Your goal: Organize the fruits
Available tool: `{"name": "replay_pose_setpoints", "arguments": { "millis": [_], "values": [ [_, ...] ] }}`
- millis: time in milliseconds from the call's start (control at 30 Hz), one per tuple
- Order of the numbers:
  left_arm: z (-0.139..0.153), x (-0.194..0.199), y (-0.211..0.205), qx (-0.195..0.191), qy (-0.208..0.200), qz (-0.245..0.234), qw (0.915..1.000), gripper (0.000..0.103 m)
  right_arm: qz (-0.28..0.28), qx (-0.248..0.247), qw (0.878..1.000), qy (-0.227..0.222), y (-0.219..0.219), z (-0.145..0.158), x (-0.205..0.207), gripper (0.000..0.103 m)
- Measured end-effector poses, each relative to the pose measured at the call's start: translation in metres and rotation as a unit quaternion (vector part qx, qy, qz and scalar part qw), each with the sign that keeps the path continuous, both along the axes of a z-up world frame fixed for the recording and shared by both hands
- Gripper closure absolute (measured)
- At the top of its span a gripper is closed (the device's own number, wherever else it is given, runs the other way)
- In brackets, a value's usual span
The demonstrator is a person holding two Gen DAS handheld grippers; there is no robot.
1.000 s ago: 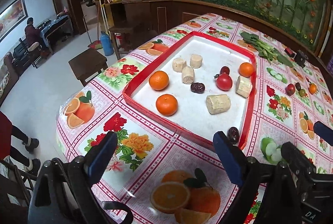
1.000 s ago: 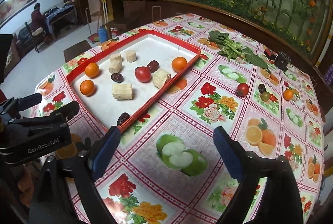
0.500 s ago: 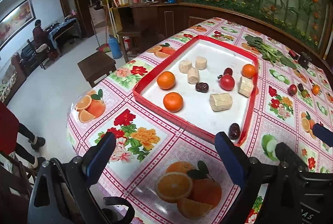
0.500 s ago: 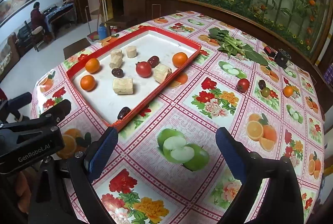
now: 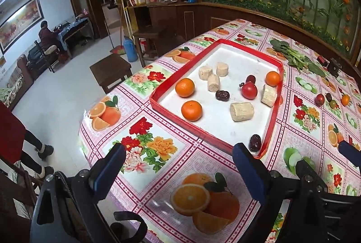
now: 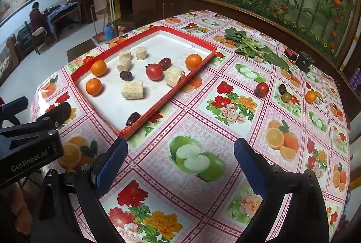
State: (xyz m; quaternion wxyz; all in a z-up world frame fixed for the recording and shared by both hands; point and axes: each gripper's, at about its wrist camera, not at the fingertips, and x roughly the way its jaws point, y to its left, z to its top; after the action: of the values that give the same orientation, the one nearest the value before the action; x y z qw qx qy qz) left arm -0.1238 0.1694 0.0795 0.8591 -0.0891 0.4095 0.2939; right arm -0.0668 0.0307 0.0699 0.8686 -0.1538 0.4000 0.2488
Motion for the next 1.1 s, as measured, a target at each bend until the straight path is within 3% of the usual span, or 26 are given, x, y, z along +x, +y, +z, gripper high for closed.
{"name": "replay_pose_setpoints", "arguments": {
  "millis": [233, 467, 1100],
  "values": [
    [-0.002, -0.001, 0.001, 0.0, -0.002, -0.009, 1.0, 0.006, -0.006, -0.001, 1.0, 0.006, 0.001, -0.002, 0.002, 0.007],
    [-0.005, -0.002, 0.006, -0.028, -0.002, -0.019, 0.9994, 0.006, -0.002, -0.006, 1.0, 0.006, 0.005, -0.005, 0.003, 0.007],
    [-0.008, -0.001, 0.004, -0.037, -0.002, -0.032, 0.9988, 0.006, -0.011, -0.014, 1.0, 0.013, 0.003, -0.01, 0.005, 0.007]
  ]
}}
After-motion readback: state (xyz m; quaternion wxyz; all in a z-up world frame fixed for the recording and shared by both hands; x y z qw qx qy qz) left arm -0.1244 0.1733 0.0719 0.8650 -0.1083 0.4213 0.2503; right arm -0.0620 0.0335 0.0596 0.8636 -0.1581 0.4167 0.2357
